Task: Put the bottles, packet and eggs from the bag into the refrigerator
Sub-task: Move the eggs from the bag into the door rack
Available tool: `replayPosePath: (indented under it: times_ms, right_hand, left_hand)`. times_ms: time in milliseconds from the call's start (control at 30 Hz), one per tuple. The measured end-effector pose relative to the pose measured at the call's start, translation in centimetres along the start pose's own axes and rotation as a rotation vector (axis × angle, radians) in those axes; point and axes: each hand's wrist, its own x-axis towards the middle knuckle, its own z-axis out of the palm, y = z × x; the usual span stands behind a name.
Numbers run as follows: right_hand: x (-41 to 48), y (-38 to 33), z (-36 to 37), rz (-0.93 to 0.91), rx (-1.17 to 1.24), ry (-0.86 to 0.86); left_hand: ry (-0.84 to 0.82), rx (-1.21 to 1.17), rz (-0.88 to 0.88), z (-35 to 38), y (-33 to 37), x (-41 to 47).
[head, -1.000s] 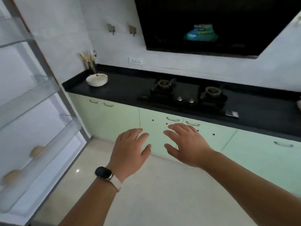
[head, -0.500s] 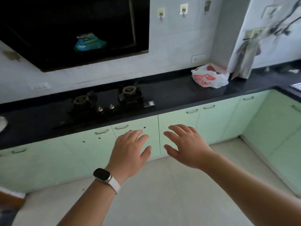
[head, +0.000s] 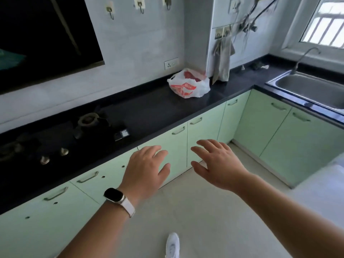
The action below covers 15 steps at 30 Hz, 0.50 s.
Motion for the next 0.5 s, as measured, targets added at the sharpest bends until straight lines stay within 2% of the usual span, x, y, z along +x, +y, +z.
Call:
replayPosePath:
  times_ms: [300,500]
  right_hand:
    - [11.2,1.5,-0.2,0.125,-0.035,-0.027]
    - [16.0,2.6,-0.8,0.208,-0.063,-0.017]
  left_hand:
    - [0.015,-0.093,0.089,4.1,-7.7,11.1]
    - [0.041,-0.154,0.146,5.4,-10.2,17.3]
